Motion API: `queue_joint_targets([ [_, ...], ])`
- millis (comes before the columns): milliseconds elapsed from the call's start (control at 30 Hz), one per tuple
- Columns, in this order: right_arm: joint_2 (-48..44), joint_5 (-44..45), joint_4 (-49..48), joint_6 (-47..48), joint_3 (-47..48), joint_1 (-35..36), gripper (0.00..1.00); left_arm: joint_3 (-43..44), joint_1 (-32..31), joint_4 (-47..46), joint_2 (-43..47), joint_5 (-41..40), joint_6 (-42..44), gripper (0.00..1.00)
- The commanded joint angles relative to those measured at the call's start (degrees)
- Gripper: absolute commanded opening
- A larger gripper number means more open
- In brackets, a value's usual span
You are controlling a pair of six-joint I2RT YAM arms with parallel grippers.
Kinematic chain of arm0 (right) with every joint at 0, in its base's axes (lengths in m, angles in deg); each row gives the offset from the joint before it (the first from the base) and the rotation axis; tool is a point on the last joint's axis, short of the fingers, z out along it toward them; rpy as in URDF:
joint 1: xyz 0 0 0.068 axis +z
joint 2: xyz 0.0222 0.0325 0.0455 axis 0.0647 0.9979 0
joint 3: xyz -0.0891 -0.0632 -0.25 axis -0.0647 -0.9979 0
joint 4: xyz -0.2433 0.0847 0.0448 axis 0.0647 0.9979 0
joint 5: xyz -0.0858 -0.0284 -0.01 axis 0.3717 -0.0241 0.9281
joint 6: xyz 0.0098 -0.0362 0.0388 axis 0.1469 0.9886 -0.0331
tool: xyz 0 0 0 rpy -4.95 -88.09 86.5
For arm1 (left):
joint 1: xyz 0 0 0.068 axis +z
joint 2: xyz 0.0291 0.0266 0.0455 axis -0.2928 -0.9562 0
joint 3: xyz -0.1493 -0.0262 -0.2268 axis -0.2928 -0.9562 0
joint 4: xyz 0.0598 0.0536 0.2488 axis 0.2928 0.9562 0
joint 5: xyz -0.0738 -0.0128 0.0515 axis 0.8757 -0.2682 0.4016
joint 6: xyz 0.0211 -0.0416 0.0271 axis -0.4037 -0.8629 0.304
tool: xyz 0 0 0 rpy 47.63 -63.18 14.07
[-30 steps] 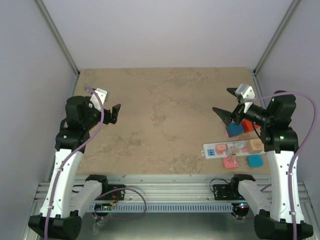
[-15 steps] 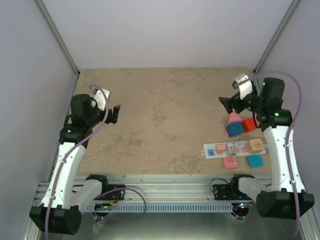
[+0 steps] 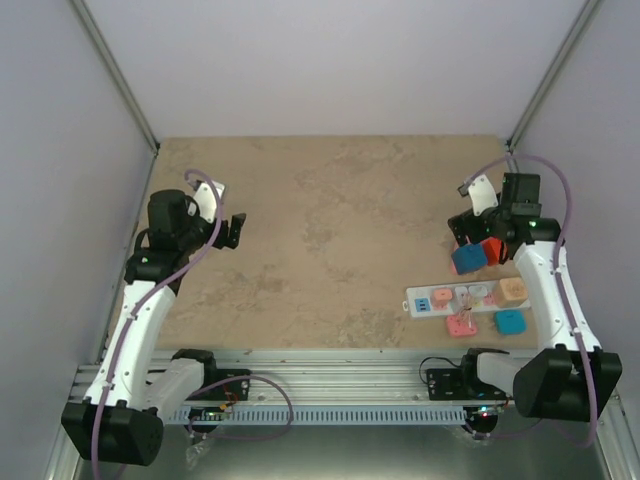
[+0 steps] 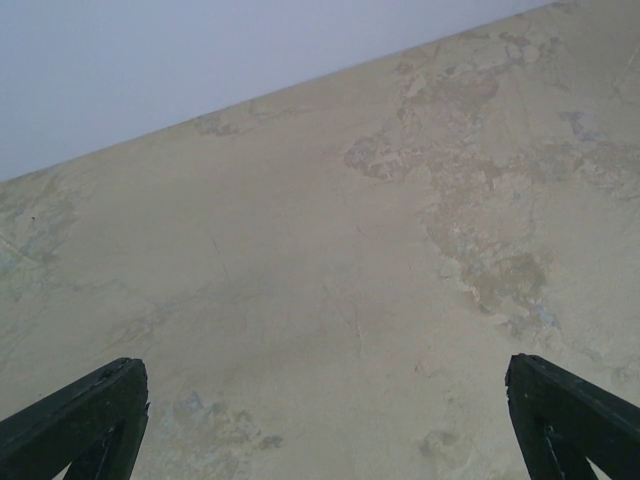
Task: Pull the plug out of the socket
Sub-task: Pick up the socket from the center of the board.
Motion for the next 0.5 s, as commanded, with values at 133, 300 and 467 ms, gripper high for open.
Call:
queue_joint_targets([
  [133,0.4,4.1,3.7,2.2,-4.4,0.3,0.96,-2.1,0.2,-2.3,2.7,1.4,-0.9,1.00],
  [300,-0.1,6.6,3.8,2.9,-8.8,0.3,0.96,-2.5,0.2,-2.4,2.9,1.4,-1.0,1.00],
  [467,-0.4,9.5,2.4,2.7,-12.2,0.3,0.96,-2.9,0.2,-2.7,3.2,1.8,-1.2,1.00],
])
